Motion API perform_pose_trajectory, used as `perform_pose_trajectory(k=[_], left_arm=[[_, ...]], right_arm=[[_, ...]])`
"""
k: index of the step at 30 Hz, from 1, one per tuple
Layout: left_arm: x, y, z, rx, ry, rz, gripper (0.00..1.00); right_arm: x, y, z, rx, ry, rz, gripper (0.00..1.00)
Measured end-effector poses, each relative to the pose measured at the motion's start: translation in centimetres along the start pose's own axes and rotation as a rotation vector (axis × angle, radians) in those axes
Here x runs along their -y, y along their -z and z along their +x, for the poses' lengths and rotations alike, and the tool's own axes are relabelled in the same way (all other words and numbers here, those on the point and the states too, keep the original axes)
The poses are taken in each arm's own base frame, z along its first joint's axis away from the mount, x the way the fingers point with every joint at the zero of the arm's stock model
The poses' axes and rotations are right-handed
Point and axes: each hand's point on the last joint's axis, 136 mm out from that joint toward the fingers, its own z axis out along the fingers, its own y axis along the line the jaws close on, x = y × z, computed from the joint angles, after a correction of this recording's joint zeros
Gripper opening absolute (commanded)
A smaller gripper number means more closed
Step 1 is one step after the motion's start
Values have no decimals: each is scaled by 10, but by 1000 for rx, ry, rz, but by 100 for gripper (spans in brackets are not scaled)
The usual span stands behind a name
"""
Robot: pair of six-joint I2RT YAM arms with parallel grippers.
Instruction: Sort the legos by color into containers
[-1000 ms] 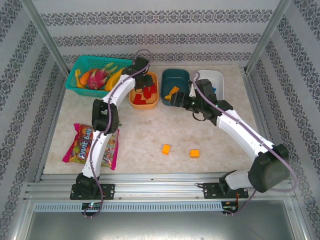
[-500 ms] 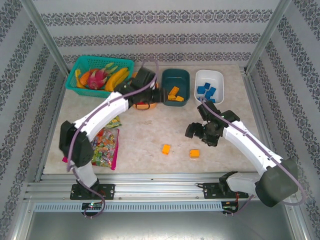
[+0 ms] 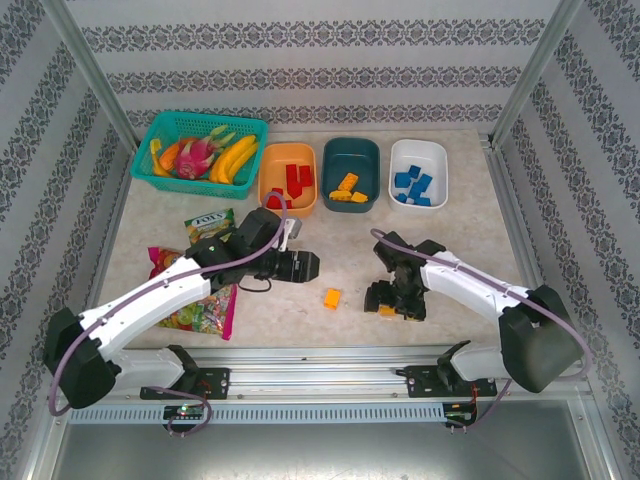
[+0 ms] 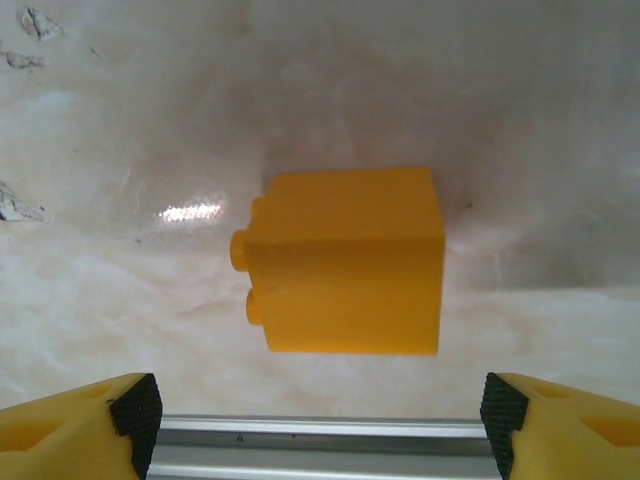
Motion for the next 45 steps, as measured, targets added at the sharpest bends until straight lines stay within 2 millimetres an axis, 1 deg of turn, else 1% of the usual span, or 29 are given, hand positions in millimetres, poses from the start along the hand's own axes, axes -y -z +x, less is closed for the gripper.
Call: perform_pose_trajectory(k=[3,11,13,15,18,20,21,24,26,27,29,32,34,36,37,39,41,43,45], left_arm=[[1,4,1,13,0,11,74],[0,4,2,18,18,14,74],[0,4,1,22,20,17,74],[1,4,1,23,20,18,74],[1,4,1,23,20,18,74],[1,4,1,23,20,18,74],[1,4,1,23,21,18,74],[1,4,0,26,31,19,74],[2,5,-2,33,41,16,77],[3,5,-5,39,45,15,78],[8,7,-15,55,55,19,78],[16,7,-36,87,78,34,78],[15,7,-54,114,106,37,79],[10,4,-70,137,135,33,80],[6,3,-79,146,152,30,79],[-4,-2,-93,161,188,20,79],[-16,-7,-106,177,220,11,79],[-32,-14,-117,190,256,-2,79],[-47,-21,-127,202,285,-14,79]], right_arm=[[3,-4,-4,13,-1,21,80],[6,-16,-18,40,28,70,63],[7,-20,-20,37,34,83,60],[9,-23,-21,34,42,95,54],[10,-25,-23,37,52,106,41],[9,-24,-25,42,57,107,34],[9,-23,-26,48,55,107,32],[5,-18,-28,67,75,109,31],[-4,-7,-33,96,93,98,31],[-11,3,-39,122,96,83,31],[-28,24,-53,179,105,45,31],[-63,67,-87,296,118,-43,30],[-87,95,-115,367,117,-94,29],[-106,111,-144,415,109,-131,28],[-115,117,-162,436,103,-143,28],[-129,122,-193,464,91,-157,27],[-140,121,-221,480,79,-163,27],[-151,118,-252,495,66,-170,27],[-158,115,-277,510,57,-178,27]])
